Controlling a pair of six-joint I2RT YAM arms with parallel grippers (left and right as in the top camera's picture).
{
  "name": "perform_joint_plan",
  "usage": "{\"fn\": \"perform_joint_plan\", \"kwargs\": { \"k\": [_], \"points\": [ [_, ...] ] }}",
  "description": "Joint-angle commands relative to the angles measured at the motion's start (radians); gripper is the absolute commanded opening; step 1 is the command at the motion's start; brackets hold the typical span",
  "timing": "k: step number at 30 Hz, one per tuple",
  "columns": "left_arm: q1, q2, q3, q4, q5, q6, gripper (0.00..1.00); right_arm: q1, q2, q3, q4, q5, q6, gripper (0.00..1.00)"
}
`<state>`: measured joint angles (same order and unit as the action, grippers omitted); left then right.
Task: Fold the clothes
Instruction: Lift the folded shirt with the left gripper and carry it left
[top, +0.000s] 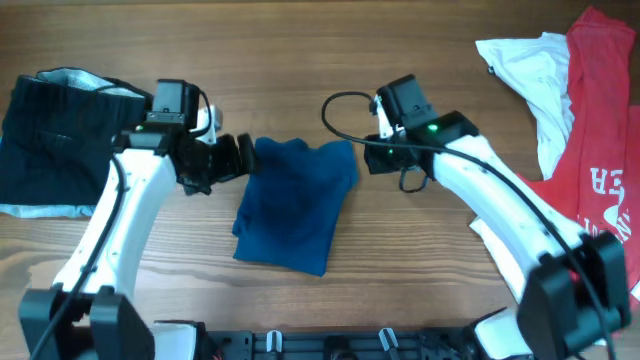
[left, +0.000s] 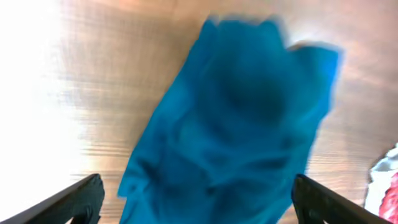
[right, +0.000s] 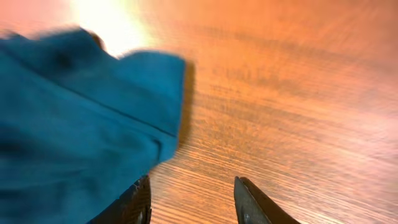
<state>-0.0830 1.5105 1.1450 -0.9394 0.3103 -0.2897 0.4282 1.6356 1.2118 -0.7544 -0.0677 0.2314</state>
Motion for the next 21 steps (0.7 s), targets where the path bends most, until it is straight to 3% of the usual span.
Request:
{"fn": "perform_joint_plan", "kwargs": {
  "k": [1,12,16,19,21],
  "points": [
    [0.003,0.018,-0.001,0.061,0.077,0.047,1.00,0.003,-0.061,0.021,-0.015,0.027,0.015,0.44],
    [0.003,0.307,-0.001,0.188,0.129,0.182,1.00,0.003,-0.062,0.020,-0.066,0.027,0.034,0.45],
    [-0.001,0.411,-0.001,0.235,0.264,0.242,1.00,0.003,-0.062,0.020,-0.075,0.028,0.034,0.45],
    [-0.028,0.471,-0.001,0.227,0.408,0.300,0.92,0.003,-0.062,0.020,-0.075,0.028,0.034,0.45],
    [-0.064,0.491,-0.001,0.219,0.414,0.314,0.83,0.003,-0.062,0.020,-0.073,0.029,0.034,0.45]
  ]
}}
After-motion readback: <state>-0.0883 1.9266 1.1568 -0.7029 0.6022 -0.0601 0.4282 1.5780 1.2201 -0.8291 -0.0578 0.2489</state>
